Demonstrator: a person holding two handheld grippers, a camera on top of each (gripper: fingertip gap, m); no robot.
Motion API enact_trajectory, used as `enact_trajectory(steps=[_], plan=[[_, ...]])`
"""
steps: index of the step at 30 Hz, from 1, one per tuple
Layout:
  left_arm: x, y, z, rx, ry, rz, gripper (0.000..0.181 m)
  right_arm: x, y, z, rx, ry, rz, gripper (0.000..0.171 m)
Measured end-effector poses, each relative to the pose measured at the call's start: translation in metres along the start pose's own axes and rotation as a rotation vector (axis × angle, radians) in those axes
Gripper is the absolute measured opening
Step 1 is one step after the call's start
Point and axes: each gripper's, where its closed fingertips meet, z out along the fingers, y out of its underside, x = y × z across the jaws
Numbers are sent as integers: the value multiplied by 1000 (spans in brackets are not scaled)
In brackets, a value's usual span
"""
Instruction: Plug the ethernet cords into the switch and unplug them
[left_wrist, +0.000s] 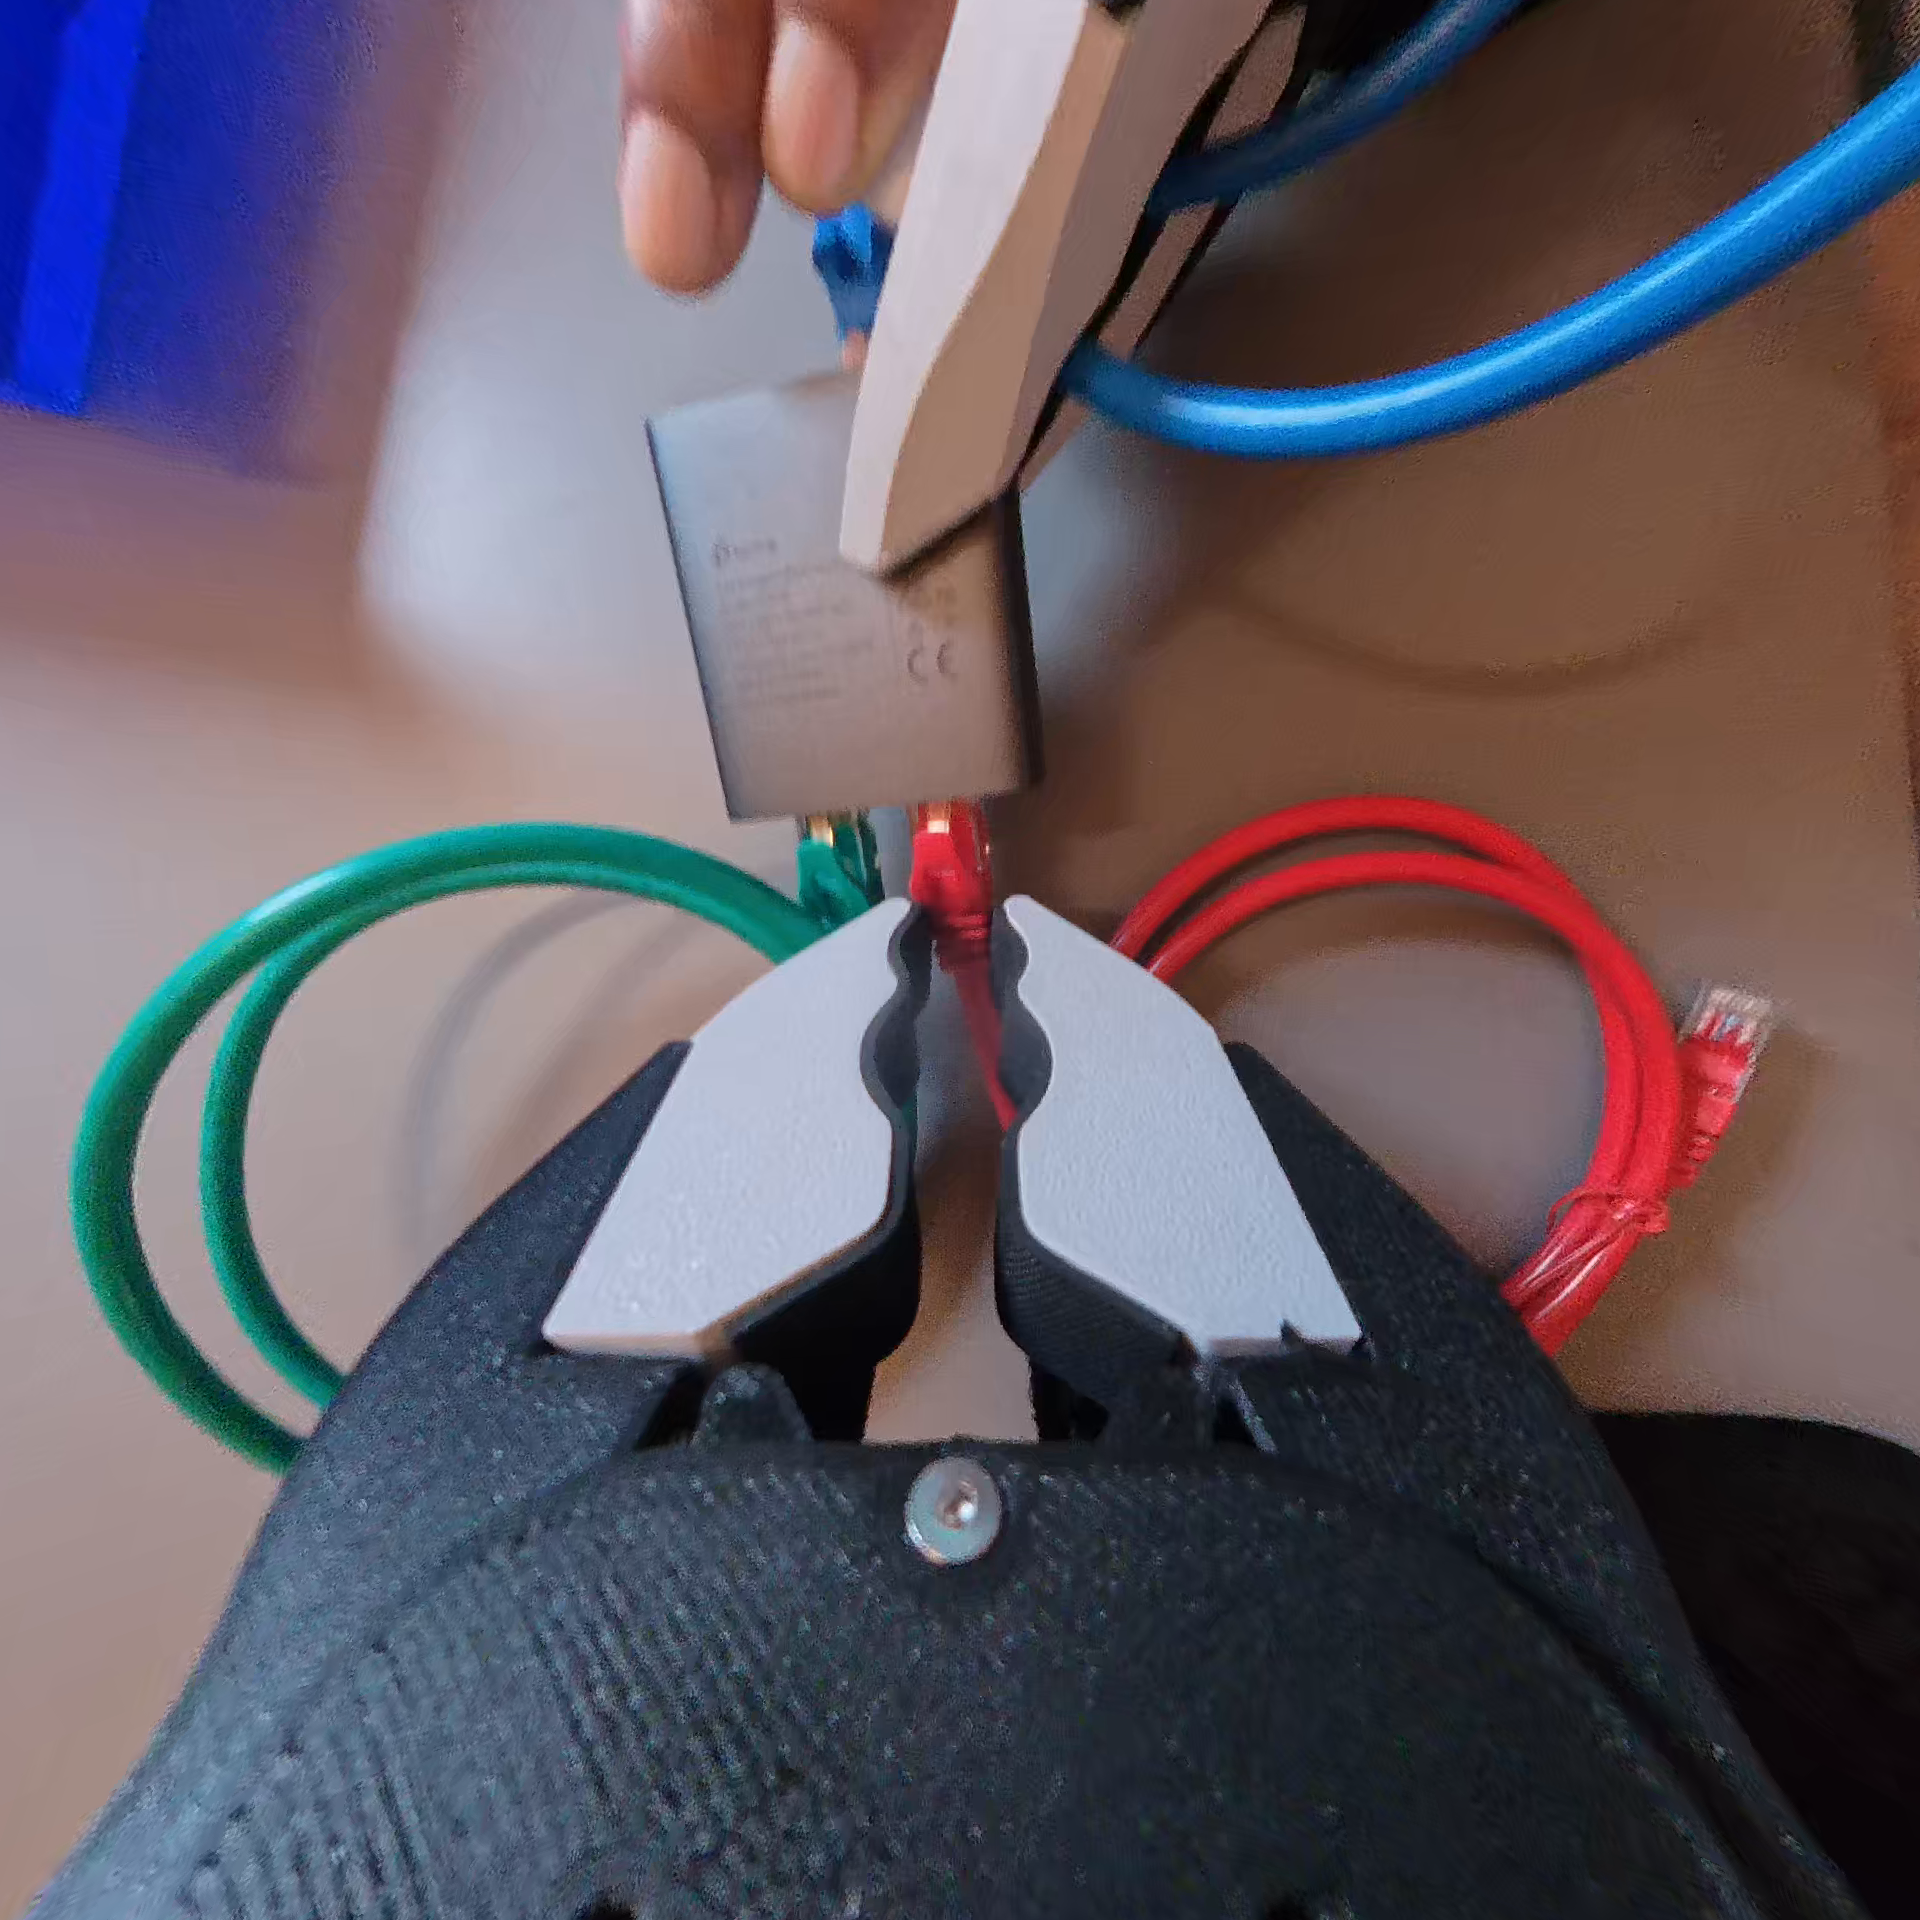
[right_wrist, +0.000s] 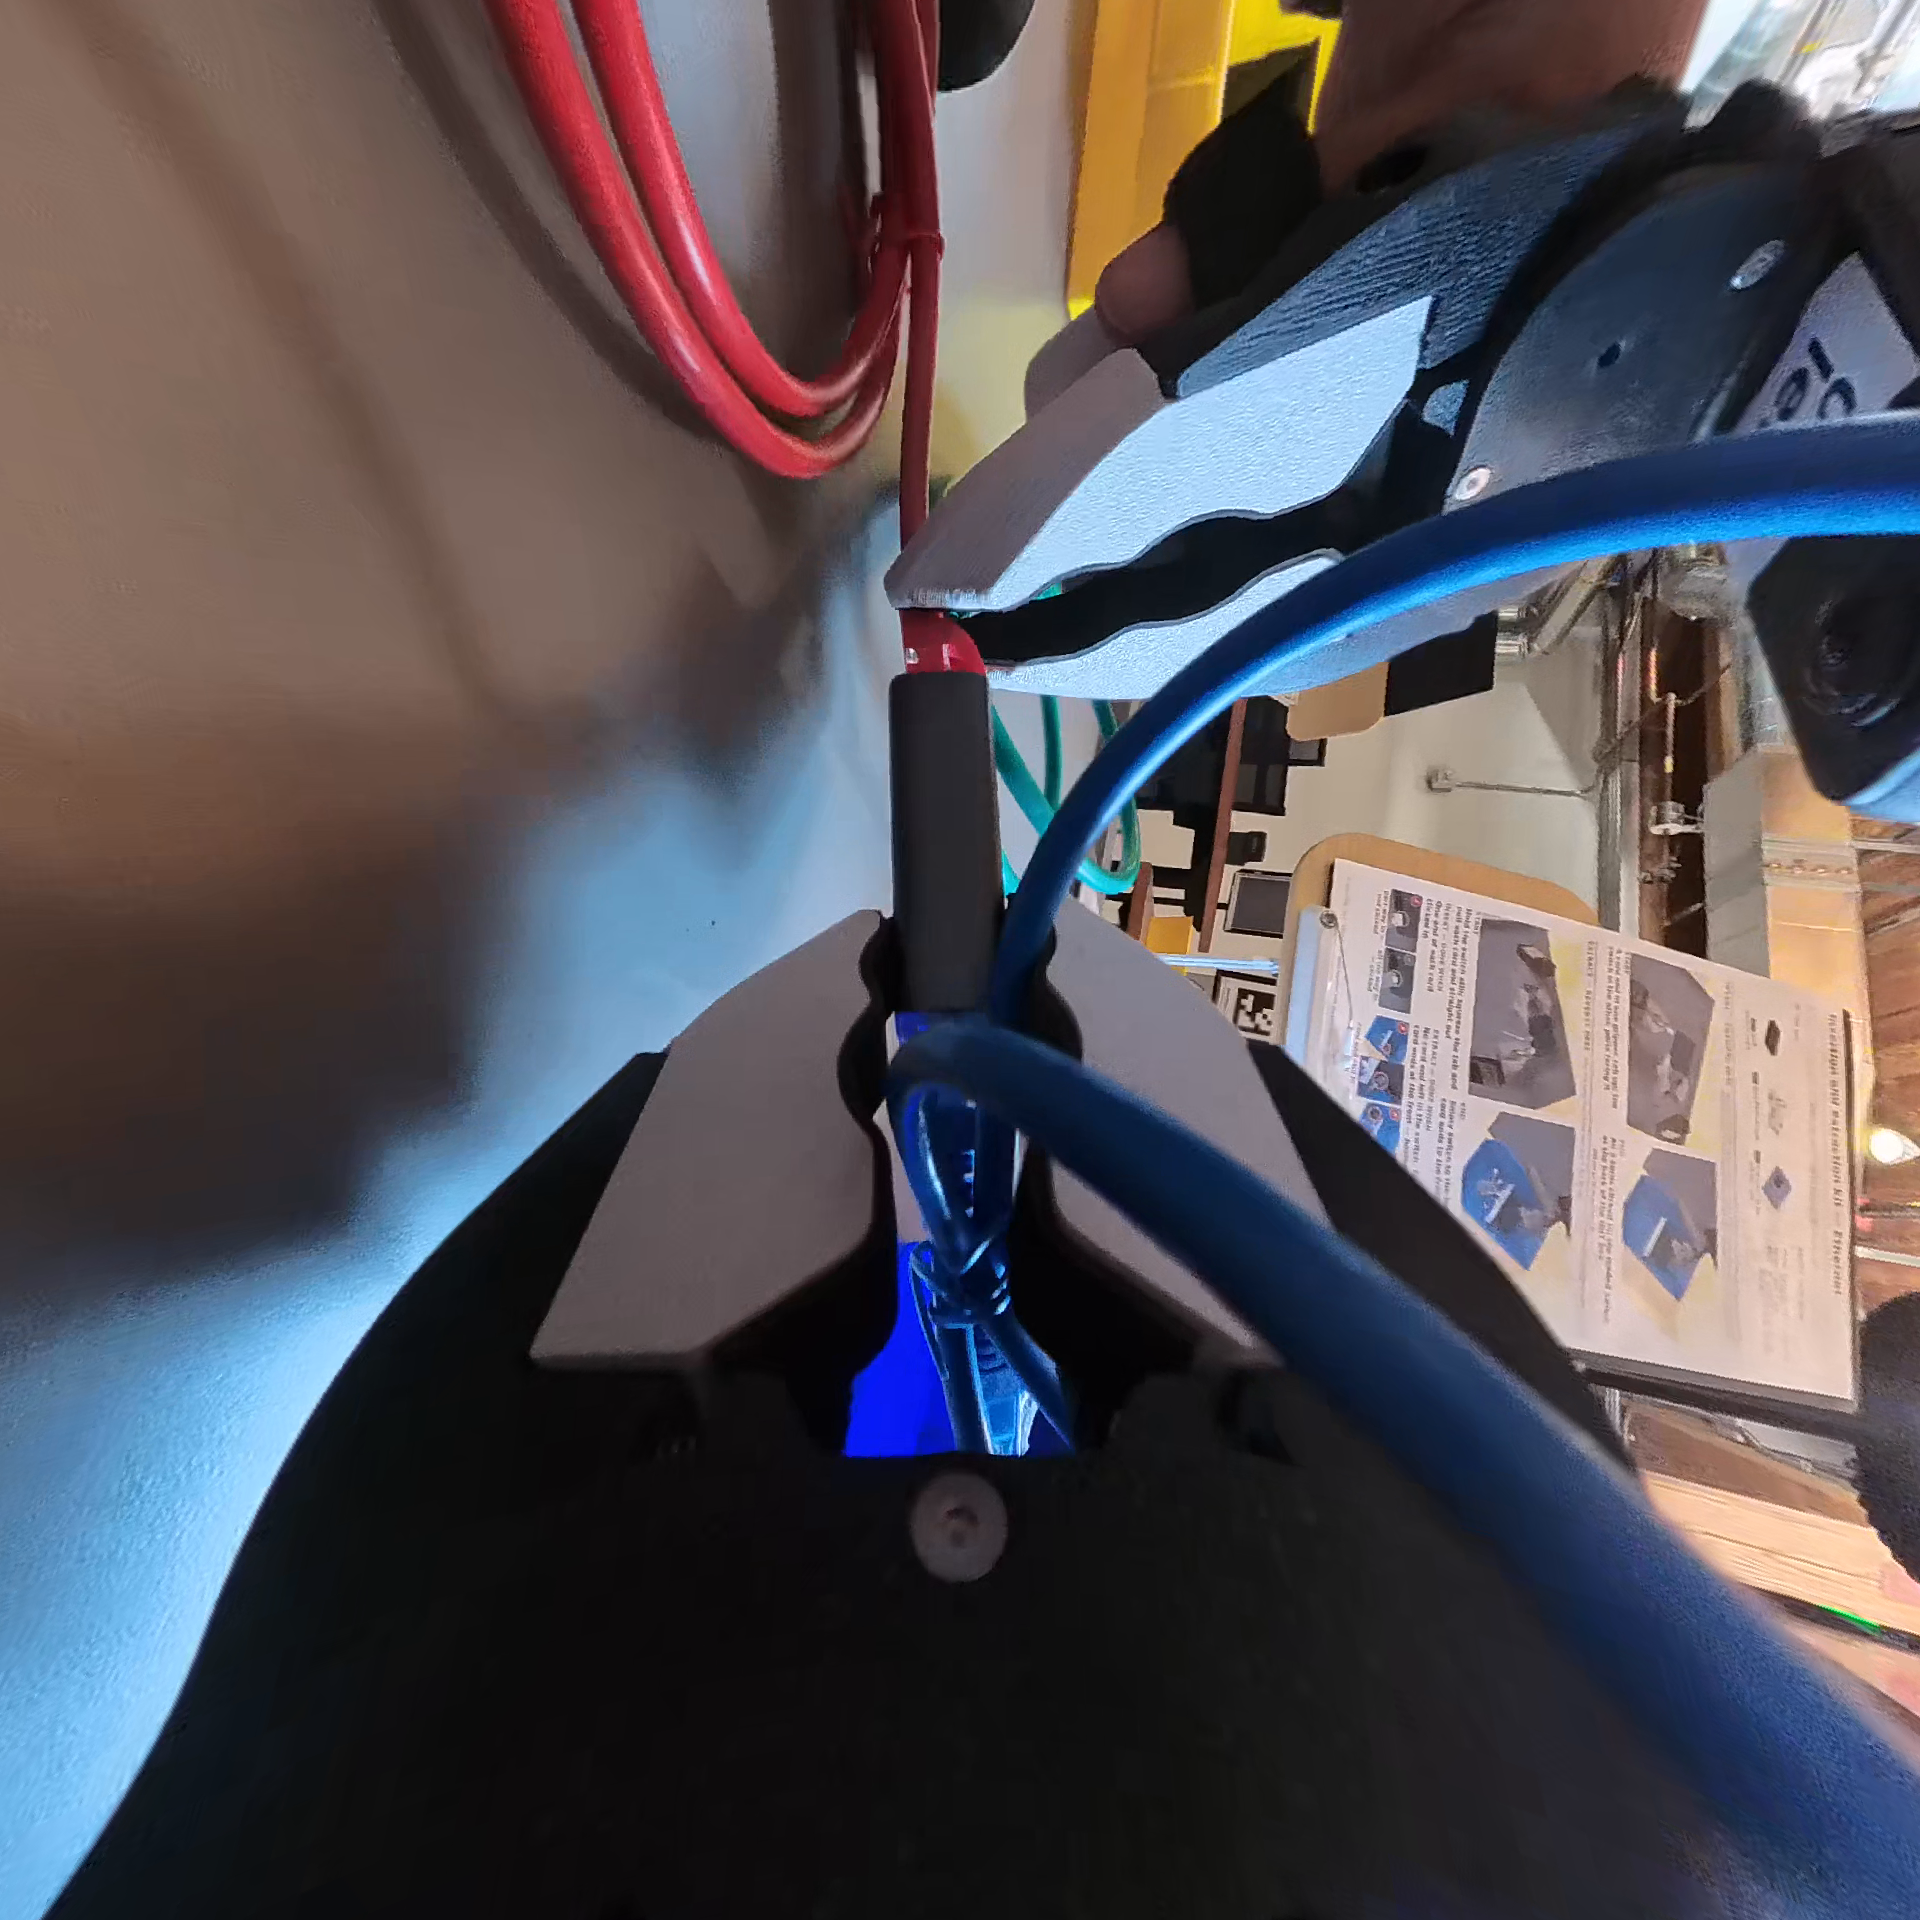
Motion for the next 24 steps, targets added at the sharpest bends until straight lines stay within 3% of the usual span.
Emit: enact_trajectory(steps=[8, 14, 20, 24], plan=[[-3, -9, -14, 158, -44, -15, 12, 10, 9, 0, -42, 28, 35, 21], [-9, -37, -63, 284, -318, 126, 29, 25, 22, -1, -98, -5, 146, 21], [-11, -47, -33, 195, -492, 290, 34, 42, 3, -2, -62, -112, 233, 22], [-23, -56, -47, 221, -582, 327, 25, 57, 11, -5, -132, -132, 299, 24]])
